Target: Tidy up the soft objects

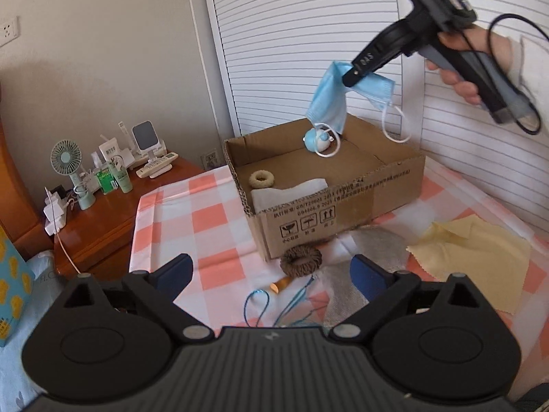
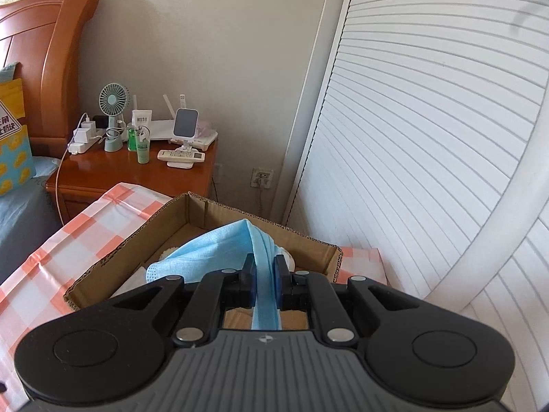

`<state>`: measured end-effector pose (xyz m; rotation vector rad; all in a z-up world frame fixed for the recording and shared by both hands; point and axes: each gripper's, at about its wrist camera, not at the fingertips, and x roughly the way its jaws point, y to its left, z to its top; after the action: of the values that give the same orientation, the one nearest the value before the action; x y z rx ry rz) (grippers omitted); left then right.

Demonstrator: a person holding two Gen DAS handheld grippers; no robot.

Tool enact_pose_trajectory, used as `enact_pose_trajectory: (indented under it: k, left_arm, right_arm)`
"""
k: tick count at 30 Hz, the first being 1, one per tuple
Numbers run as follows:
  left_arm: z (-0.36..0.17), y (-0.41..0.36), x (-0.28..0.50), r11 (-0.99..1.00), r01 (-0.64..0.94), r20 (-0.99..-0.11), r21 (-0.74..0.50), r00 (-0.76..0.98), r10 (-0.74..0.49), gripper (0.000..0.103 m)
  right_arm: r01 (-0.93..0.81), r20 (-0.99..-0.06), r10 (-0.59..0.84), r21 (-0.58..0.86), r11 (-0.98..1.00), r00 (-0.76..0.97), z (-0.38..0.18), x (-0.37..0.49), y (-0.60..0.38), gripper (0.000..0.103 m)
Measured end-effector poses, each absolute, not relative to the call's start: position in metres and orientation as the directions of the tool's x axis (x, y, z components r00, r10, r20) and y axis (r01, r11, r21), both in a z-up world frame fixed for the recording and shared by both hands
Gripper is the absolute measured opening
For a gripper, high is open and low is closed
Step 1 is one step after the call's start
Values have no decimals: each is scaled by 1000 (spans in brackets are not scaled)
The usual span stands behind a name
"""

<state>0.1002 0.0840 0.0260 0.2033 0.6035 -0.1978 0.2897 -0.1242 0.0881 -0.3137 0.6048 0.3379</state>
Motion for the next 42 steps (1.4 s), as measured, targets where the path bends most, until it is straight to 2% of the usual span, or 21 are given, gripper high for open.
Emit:
enact_pose_trajectory:
  k: [3, 4, 5, 6, 7, 8, 16, 25, 33, 38, 42]
  left_arm:
    - [19, 86, 92, 963, 255, -580, 90, 799, -157, 98]
    - [17, 85, 92, 964, 250, -584, 91, 798, -152, 98]
    - [14, 85, 89, 966, 241, -592, 95, 794, -140, 98]
    - [11, 85, 89, 967, 234, -597, 98, 792, -131, 98]
    - [10, 86, 88, 969, 229, -601, 97, 789, -126, 98]
    - [8, 87, 88, 971, 223, -607, 91, 785, -124, 98]
    - [0, 96, 84, 980, 195, -626, 47, 770, -123, 98]
    - [-1, 96, 75, 979, 199, -627, 44, 769, -128, 98]
    - [-6, 93, 68, 978, 208, -635, 31, 760, -141, 98]
    - [-8, 94, 63, 978, 205, -638, 29, 757, -140, 98]
    - [-11, 94, 61, 979, 203, -643, 26, 753, -139, 98]
  right_arm:
    - [-386, -628, 206, -163, 908, 750, 81, 319, -117, 13]
    - [-380, -637, 203, -153, 912, 744, 78, 328, -115, 21]
    - [-370, -639, 196, -149, 917, 744, 75, 335, -114, 45]
    - [-358, -638, 187, -149, 922, 747, 73, 341, -112, 59]
    - [-350, -645, 176, -152, 924, 744, 70, 346, -111, 84]
    - [-347, -655, 166, -156, 925, 737, 67, 350, -110, 95]
    - [-362, -642, 203, -125, 924, 740, 63, 326, -124, 103]
    - [-367, -634, 240, -75, 927, 735, 73, 274, -149, 103]
    - [-383, -724, 206, -87, 920, 658, 29, 224, -178, 103]
    - [-321, -804, 185, -9, 947, 565, -16, 197, -206, 103]
    - [-278, -824, 200, 54, 959, 530, -33, 178, -224, 103]
